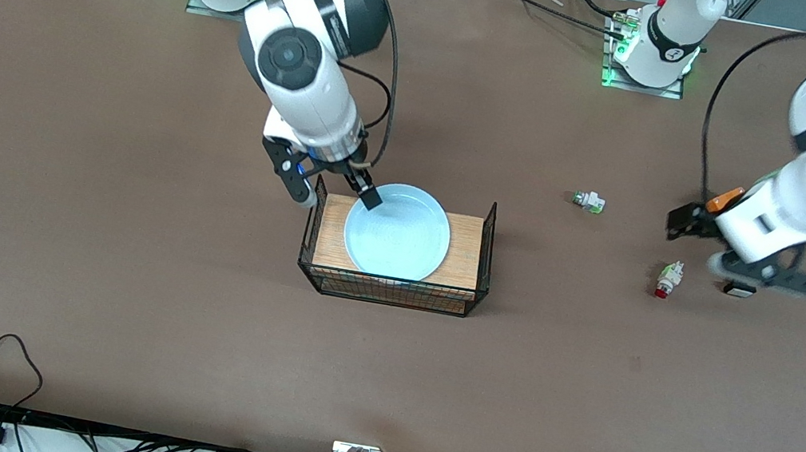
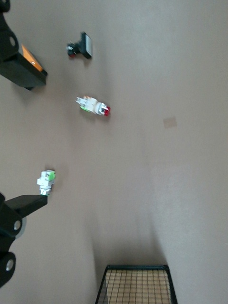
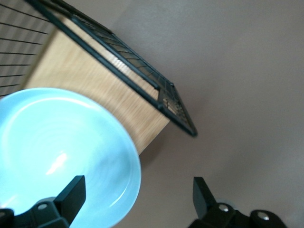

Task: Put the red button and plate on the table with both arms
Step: 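Lower the red button onto the table and open the left gripper, then grasp the blue plate rim with the right gripper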

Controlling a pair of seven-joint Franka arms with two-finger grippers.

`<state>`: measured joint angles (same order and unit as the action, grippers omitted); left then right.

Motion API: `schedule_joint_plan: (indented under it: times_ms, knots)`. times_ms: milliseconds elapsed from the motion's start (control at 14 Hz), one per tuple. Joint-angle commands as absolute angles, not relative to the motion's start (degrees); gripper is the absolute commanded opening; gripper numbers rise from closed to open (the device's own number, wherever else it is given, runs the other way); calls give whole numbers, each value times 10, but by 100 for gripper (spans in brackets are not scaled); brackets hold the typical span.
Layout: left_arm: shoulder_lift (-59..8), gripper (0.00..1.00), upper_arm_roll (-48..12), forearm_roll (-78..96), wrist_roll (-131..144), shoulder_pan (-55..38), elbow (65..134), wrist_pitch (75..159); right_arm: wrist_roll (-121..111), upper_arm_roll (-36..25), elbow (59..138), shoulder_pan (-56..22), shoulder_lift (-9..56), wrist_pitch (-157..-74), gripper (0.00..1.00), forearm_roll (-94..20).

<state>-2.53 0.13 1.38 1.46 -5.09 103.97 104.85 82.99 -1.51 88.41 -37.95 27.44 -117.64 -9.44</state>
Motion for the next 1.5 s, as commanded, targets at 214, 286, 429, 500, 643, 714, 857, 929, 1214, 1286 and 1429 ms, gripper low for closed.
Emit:
schedule_joint_plan:
  times_ms: [214, 286, 429, 500, 643, 714, 857, 929, 1214, 1286, 1429]
  knots:
    - [17, 100, -23, 1, 18, -6, 1053, 1036, 842, -24, 867, -389, 308, -1191, 100, -88]
    - [16, 100, -22, 1, 18, -5, 1053, 1033, 843, -25, 867, -385, 308, -1198, 100, -91]
    - [14, 100, -21, 0, 18, -5, 1046, 1020, 843, -25, 866, -381, 309, -1201, 87, -92]
    - [11, 100, -22, -1, 15, -5, 1033, 998, 843, -25, 867, -383, 311, -1201, 76, -92]
    - [9, 100, -22, -2, 15, -5, 1024, 984, 842, -25, 867, -383, 313, -1201, 60, -91]
    - [8, 100, -25, -2, 16, -6, 1022, 984, 842, -25, 867, -385, 314, -1201, 60, -91]
    - [8, 100, -27, -3, 16, -6, 1020, 985, 841, -25, 867, -388, 315, -1202, 51, -89]
    - [8, 100, -27, -3, 15, -6, 1019, 984, 841, -25, 867, -388, 316, -1205, 47, -88]
    - [8, 100, -28, -3, 16, -8, 1016, 983, 838, -25, 867, -388, 316, -1208, 19, -89]
    - [6, 100, -28, -3, 15, -8, 1011, 983, 827, -25, 867, -388, 316, -1210, 8, -90]
    - [3, 100, -29, -3, 17, -11, 1008, 979, 825, -25, 866, -386, 316, -1210, 2, -93]
